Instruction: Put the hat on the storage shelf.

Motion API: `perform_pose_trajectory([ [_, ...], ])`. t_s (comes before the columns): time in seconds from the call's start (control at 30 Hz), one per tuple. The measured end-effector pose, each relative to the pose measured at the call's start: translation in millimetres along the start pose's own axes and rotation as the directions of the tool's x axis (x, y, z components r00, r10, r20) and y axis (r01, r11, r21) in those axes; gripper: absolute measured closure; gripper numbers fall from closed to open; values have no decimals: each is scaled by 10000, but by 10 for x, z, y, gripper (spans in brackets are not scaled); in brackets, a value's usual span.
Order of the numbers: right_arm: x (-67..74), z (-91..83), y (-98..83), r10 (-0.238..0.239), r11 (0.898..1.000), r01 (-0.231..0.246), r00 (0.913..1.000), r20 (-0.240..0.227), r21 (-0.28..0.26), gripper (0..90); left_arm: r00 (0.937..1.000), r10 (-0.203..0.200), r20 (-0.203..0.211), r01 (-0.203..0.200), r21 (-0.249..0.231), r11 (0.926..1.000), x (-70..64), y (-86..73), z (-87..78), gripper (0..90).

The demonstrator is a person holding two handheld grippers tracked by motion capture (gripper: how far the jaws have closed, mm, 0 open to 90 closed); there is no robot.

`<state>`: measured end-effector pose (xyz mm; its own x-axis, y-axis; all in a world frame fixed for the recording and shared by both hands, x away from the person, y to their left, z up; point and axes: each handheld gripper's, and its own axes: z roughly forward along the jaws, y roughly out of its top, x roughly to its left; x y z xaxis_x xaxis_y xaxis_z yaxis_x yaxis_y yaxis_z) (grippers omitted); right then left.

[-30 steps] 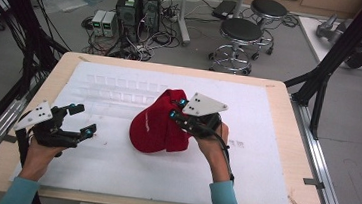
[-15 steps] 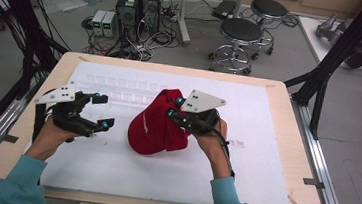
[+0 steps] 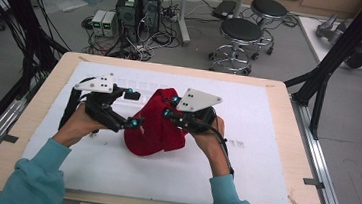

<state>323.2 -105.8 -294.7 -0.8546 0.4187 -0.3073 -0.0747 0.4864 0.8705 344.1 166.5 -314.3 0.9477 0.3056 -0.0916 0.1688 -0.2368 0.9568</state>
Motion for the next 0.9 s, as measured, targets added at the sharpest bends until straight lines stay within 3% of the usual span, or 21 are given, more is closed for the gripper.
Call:
perform_pose_trajectory([
  [0.37, 9, -10, 5, -20, 10000, 19, 9999, -99, -81, 758, 9998, 33, 174, -44, 632, 9980, -20, 3, 192, 97],
  [0.47, 14, 6, 12, -92, 10000, 91, 9998, -147, -42, 759, 9991, -36, 414, 20, 385, 9993, -30, 18, 213, 59],
  [0.63, 41, 49, 47, -213, 9998, 214, 9996, -207, 42, 758, 9996, 52, 292, -76, 843, 9964, -45, 9, 278, 59],
  [0.9, 48, 53, 89, -232, 9997, 231, 9995, -215, -53, 758, 9999, -14, 123, 1, 1024, 9947, -48, -17, 325, 73],
])
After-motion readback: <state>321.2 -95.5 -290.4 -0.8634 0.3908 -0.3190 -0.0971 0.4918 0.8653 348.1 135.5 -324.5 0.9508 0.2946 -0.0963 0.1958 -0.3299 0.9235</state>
